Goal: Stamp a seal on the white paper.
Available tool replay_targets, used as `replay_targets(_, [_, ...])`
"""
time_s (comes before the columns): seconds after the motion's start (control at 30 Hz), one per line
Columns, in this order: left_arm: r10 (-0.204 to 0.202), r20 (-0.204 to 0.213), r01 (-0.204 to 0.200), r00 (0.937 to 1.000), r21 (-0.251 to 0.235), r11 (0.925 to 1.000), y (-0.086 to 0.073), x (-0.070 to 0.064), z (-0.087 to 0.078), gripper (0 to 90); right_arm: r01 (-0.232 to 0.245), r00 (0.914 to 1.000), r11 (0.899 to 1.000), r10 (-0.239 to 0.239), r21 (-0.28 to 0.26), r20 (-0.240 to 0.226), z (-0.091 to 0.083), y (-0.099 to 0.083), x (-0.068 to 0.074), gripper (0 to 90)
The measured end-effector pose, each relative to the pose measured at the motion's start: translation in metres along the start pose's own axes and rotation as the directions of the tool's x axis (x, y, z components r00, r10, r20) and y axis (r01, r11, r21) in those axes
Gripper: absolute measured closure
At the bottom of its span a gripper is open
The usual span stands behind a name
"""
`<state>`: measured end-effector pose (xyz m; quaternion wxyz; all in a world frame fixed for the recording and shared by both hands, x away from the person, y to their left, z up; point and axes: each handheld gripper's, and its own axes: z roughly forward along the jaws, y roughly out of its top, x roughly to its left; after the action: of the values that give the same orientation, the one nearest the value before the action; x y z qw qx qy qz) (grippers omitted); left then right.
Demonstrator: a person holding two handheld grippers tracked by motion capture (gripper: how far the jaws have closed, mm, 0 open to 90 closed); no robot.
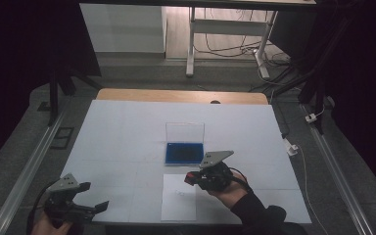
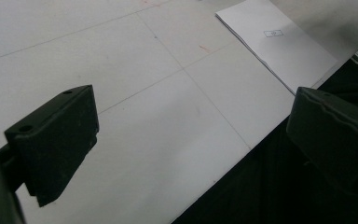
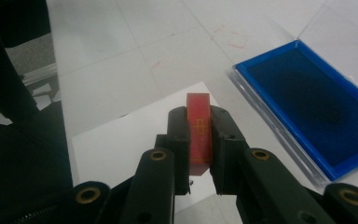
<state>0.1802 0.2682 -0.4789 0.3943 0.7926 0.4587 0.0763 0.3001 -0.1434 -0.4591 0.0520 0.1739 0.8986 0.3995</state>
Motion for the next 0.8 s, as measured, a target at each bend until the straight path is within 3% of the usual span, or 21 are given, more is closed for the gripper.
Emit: replay_targets(0.8, [-0.002, -0.004, 0.002, 1.0000, 0.005, 1.0000, 0.000, 0.000, 0.001, 2.7, -0.036, 0.9979, 0.999, 0.038, -0.036, 0.053, 0.001, 0.007, -0.022, 80.4])
